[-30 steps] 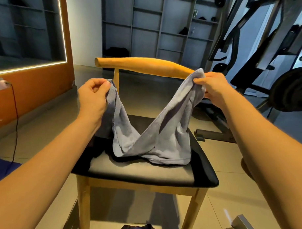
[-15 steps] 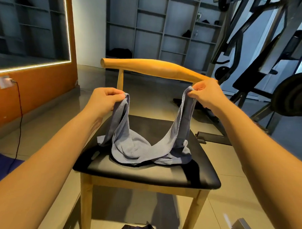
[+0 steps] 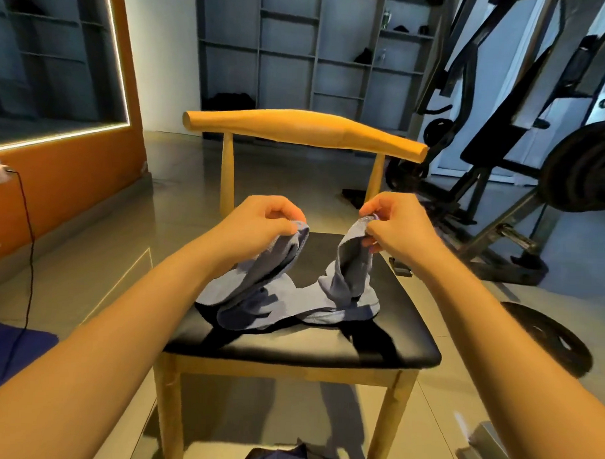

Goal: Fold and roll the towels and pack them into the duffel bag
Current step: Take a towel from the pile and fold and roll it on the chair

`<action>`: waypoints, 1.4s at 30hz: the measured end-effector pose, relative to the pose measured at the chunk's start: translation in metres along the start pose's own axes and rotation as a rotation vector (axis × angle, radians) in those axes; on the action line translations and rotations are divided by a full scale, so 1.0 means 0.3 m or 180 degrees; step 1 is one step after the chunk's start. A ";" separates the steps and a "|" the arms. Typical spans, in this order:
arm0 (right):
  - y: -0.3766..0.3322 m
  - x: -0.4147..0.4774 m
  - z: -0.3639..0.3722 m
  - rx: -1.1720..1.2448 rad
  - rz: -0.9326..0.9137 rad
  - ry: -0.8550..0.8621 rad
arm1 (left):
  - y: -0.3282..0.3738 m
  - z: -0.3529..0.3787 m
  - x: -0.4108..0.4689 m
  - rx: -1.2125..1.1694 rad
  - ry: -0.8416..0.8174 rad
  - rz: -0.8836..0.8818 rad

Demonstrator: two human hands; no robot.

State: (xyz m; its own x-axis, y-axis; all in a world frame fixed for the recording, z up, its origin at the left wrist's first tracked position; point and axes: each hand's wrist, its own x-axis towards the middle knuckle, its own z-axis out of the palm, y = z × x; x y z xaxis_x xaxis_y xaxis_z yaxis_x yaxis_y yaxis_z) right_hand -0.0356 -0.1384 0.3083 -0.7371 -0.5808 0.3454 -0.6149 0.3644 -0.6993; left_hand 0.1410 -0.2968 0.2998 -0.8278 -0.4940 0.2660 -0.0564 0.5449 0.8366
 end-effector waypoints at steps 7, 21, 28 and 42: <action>0.049 -0.028 0.022 0.0564 0.0159 0.0120 | 0.003 0.066 0.013 0.0071 -0.0406 0.0057; 0.060 -0.078 -0.030 0.0710 0.0101 -0.0860 | 0.017 0.112 0.046 0.0306 -0.0679 0.0251; 0.050 -0.107 -0.036 0.0380 -0.0215 -0.1281 | 0.020 0.118 0.033 -0.0004 -0.0892 0.0388; 0.055 -0.116 -0.030 0.0266 -0.0930 -0.1072 | 0.033 0.137 0.024 -0.0465 -0.0609 0.0745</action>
State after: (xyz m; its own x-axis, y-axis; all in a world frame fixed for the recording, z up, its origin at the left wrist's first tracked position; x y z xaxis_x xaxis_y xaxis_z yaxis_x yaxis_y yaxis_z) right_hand -0.0227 -0.1056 0.2905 -0.3953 -0.8600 0.3227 -0.7486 0.0980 -0.6557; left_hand 0.1116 -0.2672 0.2903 -0.8994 -0.2232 0.3760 0.2169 0.5190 0.8268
